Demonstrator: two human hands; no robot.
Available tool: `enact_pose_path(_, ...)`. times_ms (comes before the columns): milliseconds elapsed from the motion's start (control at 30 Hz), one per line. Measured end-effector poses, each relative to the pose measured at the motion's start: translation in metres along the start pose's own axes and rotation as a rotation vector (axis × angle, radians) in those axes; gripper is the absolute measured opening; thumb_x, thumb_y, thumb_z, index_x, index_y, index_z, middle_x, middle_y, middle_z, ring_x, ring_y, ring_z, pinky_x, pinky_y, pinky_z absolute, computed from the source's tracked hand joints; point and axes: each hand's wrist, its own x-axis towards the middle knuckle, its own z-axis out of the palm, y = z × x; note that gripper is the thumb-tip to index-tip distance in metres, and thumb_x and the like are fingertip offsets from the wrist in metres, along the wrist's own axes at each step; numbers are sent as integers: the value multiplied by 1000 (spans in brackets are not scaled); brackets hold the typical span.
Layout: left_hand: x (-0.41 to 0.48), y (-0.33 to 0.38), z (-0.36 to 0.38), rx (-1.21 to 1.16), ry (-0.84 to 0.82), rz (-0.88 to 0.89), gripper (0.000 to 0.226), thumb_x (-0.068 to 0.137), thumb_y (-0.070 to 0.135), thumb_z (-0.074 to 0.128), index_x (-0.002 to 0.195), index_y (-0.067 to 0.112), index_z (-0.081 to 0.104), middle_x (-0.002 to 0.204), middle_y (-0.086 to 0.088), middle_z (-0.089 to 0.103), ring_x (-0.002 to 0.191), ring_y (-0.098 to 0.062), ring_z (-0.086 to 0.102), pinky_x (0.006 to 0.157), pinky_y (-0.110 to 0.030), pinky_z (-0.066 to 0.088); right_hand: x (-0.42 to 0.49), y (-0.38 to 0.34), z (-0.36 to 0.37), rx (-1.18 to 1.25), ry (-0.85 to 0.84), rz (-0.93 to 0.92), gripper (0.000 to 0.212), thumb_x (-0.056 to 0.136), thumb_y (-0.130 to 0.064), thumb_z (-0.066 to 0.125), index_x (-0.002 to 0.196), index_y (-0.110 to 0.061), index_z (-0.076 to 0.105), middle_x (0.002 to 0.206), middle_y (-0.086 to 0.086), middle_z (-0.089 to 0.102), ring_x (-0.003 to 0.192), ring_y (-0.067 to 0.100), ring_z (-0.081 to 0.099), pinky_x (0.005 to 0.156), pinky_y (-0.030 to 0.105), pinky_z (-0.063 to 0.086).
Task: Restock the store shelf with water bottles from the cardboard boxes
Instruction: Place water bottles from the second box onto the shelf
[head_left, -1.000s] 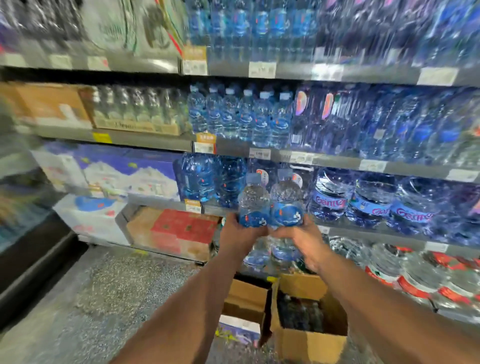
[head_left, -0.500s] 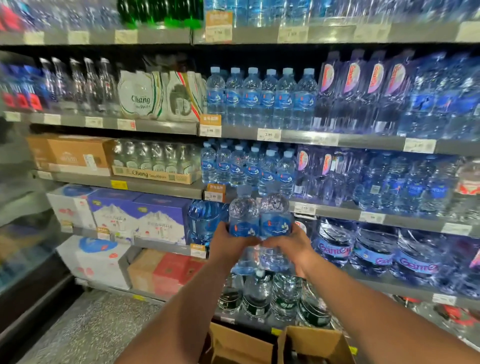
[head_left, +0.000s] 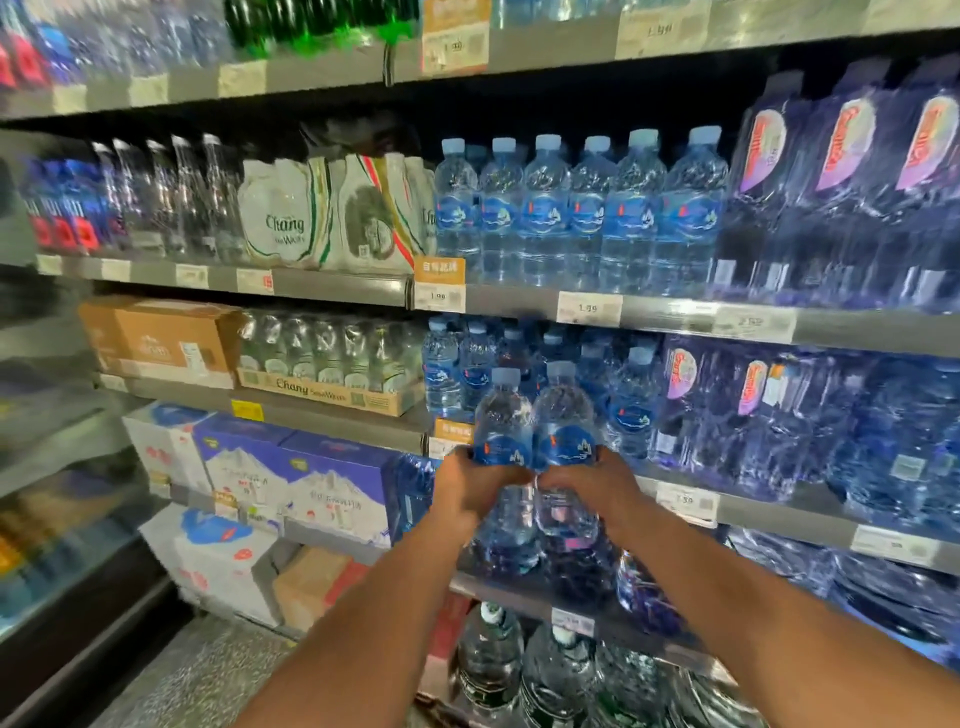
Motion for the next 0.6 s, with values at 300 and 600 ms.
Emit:
enact_pose_path(300, 74, 3, 6, 70, -18, -33, 43, 57, 20, 90, 87, 11, 60, 68, 9, 60, 57, -4, 56, 47, -14, 43, 61, -6, 18, -73, 39, 33, 32, 58, -12, 81, 83, -18, 61, 89, 4, 68, 84, 20, 64, 72, 31, 53)
enact_pose_path(600, 154, 14, -2, 144, -61, 71, 53, 54, 35, 86, 95, 19, 54, 76, 11, 60, 66, -7, 59, 50, -21, 47, 109, -25, 58, -59, 298, 3, 65, 64, -24, 85, 119, -8, 53, 108, 11, 66, 98, 27, 61, 79, 34, 50)
